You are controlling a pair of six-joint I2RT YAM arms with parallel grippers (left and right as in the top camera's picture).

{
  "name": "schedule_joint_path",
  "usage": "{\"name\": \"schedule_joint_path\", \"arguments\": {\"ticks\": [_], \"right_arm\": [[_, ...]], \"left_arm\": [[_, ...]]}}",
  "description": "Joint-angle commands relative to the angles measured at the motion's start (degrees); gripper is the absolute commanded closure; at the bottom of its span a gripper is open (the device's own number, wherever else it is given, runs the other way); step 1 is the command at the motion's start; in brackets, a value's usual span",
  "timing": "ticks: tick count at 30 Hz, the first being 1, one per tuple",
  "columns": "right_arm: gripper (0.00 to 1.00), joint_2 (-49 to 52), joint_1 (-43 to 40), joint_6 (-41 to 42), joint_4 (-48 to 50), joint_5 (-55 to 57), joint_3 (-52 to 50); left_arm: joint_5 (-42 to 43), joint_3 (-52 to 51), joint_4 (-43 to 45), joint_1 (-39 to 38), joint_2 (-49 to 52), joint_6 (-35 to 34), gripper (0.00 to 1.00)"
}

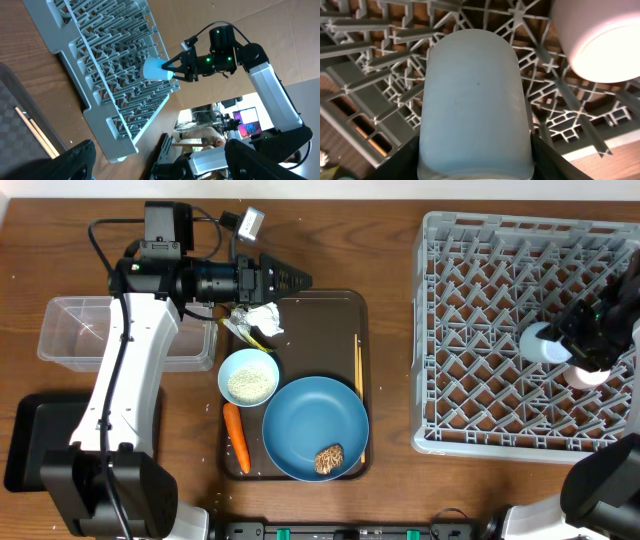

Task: Sort waste into correct bins and load items into the dishwasher rack
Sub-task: 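Place the light-blue cup upside down in the rack with right gripper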

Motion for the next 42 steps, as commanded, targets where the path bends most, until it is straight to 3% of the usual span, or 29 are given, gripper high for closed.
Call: {"name": "schedule_joint_path", "arguments": {"ticks": [1,18,37,42], "right_arm": [[0.50,2.6,0.0,0.9,-1.8,2.1,-0.7],[0.53,0.1,-0.1,-3.7,-2.3,-1.0,1.1],[0.50,-3.3,0.0,-3.5,-5.2,3.7,-1.8],[0.41,-3.3,0.0,-2.0,-1.8,5.0,-5.3]], "left_arm": [[-0.3,0.3,-0.5,0.1,-1.4,0.2,0.17],[-2.8,0.3,-0.8,0.1,-1.4,0.1,0.17],[-2.8,0.3,-0.8,0.1,-1.4,0.1,0.17],[-2.8,0.3,-0.8,0.1,-1.4,0.1,0.17]]}}
